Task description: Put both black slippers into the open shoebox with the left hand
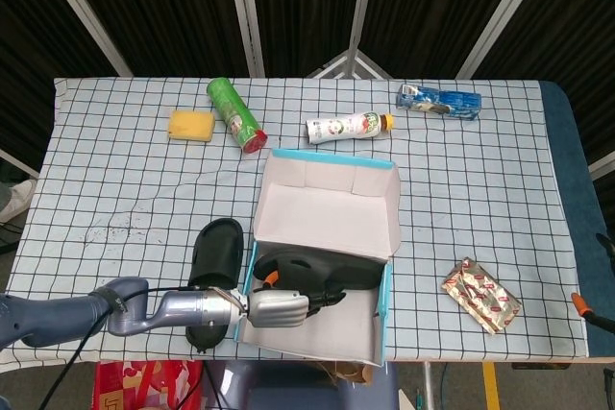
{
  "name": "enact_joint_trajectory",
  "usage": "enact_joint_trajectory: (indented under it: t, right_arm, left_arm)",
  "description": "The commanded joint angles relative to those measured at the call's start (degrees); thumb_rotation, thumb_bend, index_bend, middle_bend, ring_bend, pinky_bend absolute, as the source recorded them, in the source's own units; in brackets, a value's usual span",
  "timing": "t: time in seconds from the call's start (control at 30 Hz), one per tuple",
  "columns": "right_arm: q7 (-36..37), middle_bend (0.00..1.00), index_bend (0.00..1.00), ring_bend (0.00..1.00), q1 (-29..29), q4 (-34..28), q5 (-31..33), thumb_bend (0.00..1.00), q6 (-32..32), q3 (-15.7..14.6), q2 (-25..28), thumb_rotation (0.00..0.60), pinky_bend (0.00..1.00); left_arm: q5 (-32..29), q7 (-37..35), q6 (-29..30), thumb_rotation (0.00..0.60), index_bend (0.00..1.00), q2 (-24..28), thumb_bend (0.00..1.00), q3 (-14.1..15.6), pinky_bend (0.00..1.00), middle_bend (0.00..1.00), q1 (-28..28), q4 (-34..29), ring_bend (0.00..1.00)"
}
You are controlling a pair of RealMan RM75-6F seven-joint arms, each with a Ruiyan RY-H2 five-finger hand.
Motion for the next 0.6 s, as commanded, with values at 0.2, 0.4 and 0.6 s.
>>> enact_joint_trajectory:
  t: [0.2, 0.4, 0.6]
  right_arm:
    - [0.01, 0.02, 0.06, 0.0, 0.03, -0.03, 0.08, 0.31, -0.12, 0.01, 0.02, 0.6, 0.0]
    - [0.08, 0.02, 0.06, 0.0, -0.01, -0.11, 0.09, 0.31, -0.05, 0.03, 0.07, 0.6, 0.0]
    - [0.12, 0.02, 0.06, 0.0, -0.03, -0.36, 0.21, 0.31, -0.29, -0.04, 0.3, 0.6, 0.0]
  left_arm:
    - [-1.52, 0.87, 0.74, 0.6, 0.17, -0.46, 0.31, -0.27, 0.02, 0.16, 0.5, -0.26, 0.0]
    - [-4.22, 3.14, -1.19, 0.6, 0.06, 0.9, 0.29, -0.73, 0.02, 0.01, 1.64, -3.41, 0.0]
    - [-6.74, 7.03, -4.29, 0.6, 0.0, 3.37, 0.28, -0.72, 0.0, 0.0, 3.18, -7.84, 0.0]
